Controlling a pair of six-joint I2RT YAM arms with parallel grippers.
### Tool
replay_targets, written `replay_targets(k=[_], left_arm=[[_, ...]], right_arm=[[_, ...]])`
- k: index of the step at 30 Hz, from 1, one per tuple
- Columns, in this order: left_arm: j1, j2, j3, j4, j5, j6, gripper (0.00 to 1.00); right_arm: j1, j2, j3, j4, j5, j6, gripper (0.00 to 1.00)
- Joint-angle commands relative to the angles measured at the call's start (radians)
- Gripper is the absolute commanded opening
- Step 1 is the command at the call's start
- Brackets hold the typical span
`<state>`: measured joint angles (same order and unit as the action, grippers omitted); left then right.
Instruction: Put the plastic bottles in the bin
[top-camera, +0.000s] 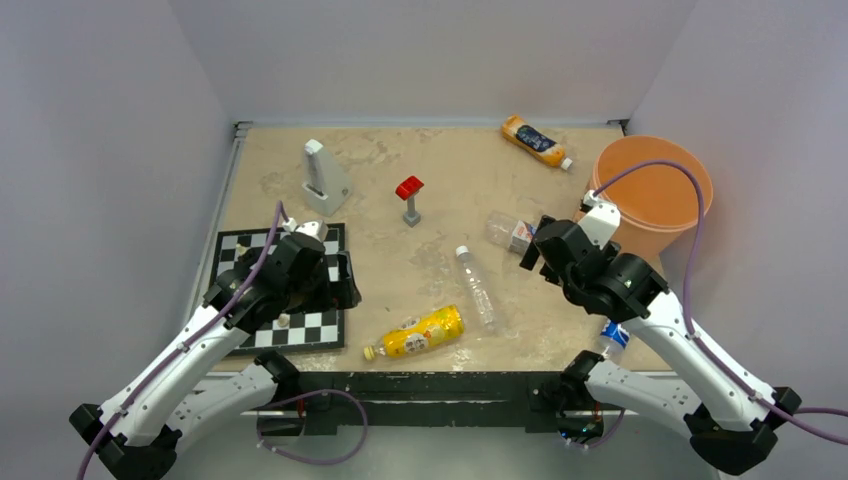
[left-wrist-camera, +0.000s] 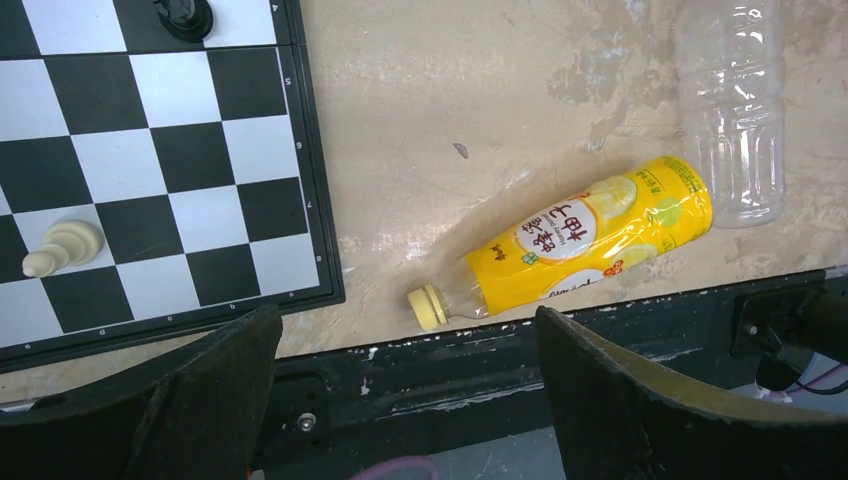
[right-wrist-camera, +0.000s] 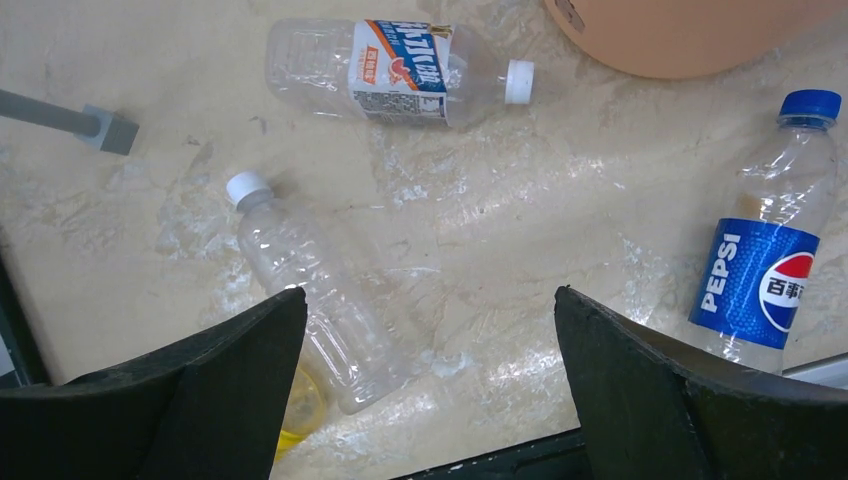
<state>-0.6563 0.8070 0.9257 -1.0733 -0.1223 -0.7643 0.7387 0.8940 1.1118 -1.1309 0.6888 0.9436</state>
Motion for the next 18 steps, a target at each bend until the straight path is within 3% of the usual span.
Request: replay_targets(k=[1,8,13,15,18], left_arm=[[-0.003,-0.001,0.039,0.03,0.015,0.017,1.0],[-0.004,-0.004,0.033,0.035,0.004,0.012,1.0],[-0.004,0.006,0.026,0.042,0.006,0.002,1.0],[-0.004,0.01,0.028,0.022,-0.003,-0.002,1.0],[-0.003,-0.008,0.011,0.006,-0.014,-0.012,1.0]], right_arm=[[0.001,-0.012,-0.013,-0.013,0.019,0.061,0.98],[0.001,-0.032,-0.025,0.032,-0.005,0.055,0.98],[-0.009,-0.055,-0.069,0.152,-0.055,0.01,0.99],[-0.091,-0.07,-0.116,0.232,-0.147,-0.044,0.99],[-0.415,-0.082,-0.205,0.321,-0.372,-0.181,0.99]])
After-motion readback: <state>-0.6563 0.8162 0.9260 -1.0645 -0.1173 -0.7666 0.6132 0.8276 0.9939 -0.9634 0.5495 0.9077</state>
